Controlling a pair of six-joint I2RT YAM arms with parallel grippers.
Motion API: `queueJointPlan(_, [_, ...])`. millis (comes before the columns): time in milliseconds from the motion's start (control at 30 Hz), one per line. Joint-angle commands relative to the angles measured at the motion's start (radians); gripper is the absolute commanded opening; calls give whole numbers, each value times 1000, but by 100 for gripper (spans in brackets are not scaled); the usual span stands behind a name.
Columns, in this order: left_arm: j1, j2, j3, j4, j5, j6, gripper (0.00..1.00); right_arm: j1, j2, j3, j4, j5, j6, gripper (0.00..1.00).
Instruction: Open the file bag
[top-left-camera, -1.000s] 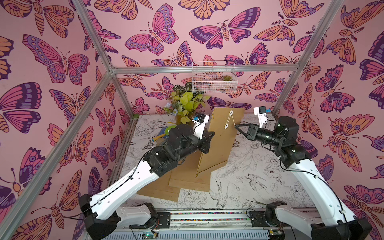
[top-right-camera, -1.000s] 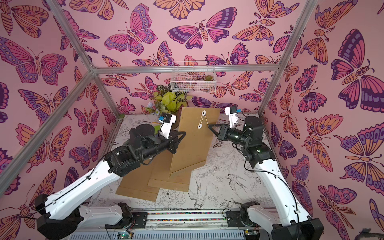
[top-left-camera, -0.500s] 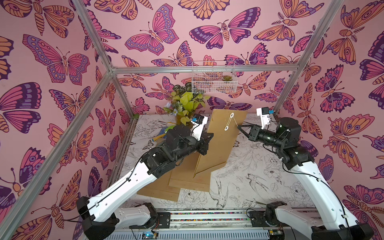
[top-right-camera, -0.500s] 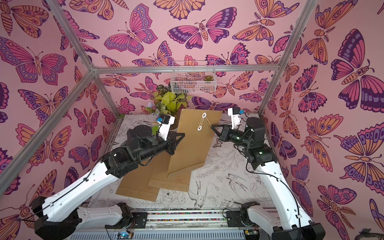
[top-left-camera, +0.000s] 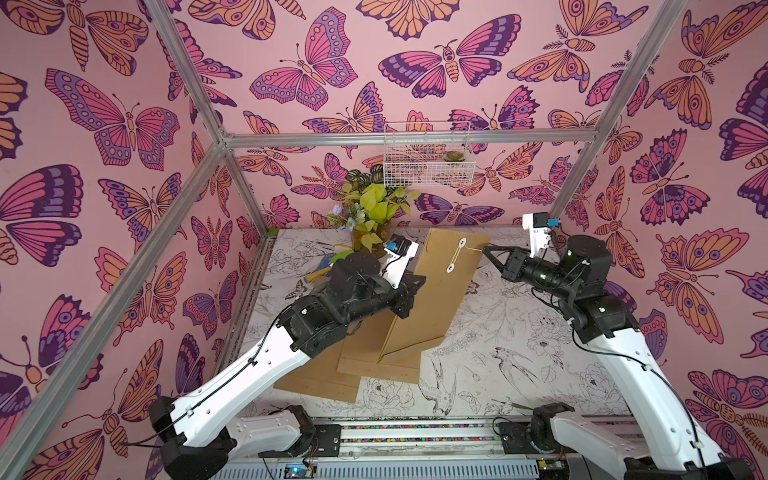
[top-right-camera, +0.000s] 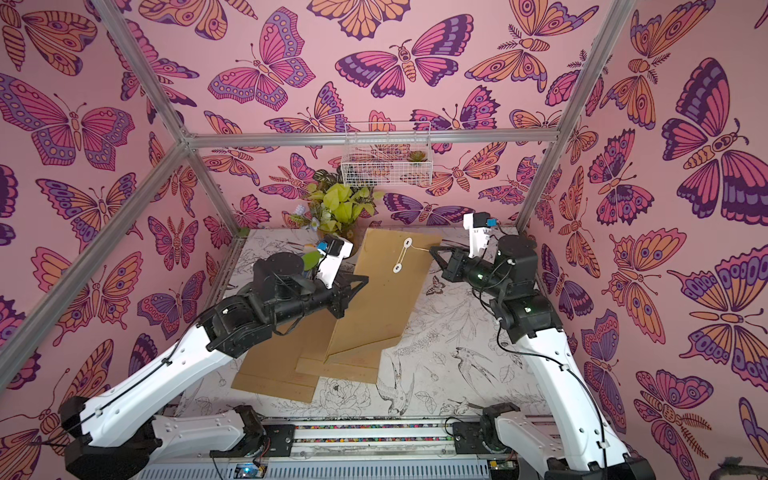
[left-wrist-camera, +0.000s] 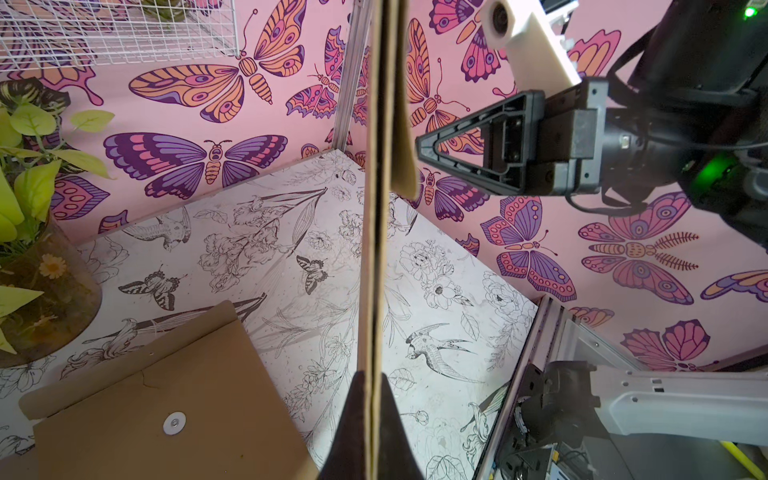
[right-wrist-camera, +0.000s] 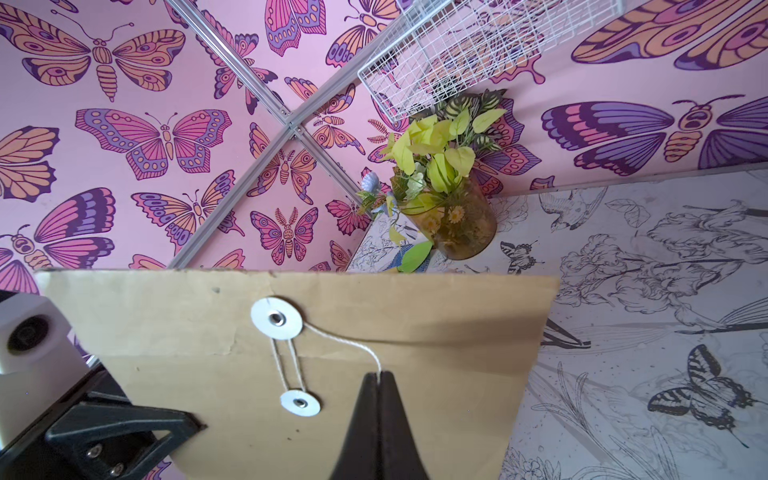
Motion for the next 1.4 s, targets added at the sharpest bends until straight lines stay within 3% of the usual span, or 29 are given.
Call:
queueJointPlan(0, [6, -9, 34, -21, 40, 28, 1, -6, -17, 55, -46, 45, -55, 0])
queueJointPlan(367, [7, 17, 49, -30, 122, 35, 0, -6, -13, 132, -134, 111, -156, 0])
queueJointPlan(900, [6, 73, 48, -36, 220, 42, 0, -6, -22, 175, -144, 164, -187, 0])
queueJointPlan(1133, [6, 100, 54, -32, 250, 40, 0, -6, 10, 243, -130, 110, -165, 0])
queueJointPlan(1367, [3, 141, 48, -19, 264, 26, 0, -6, 33, 274, -119, -24, -166, 0])
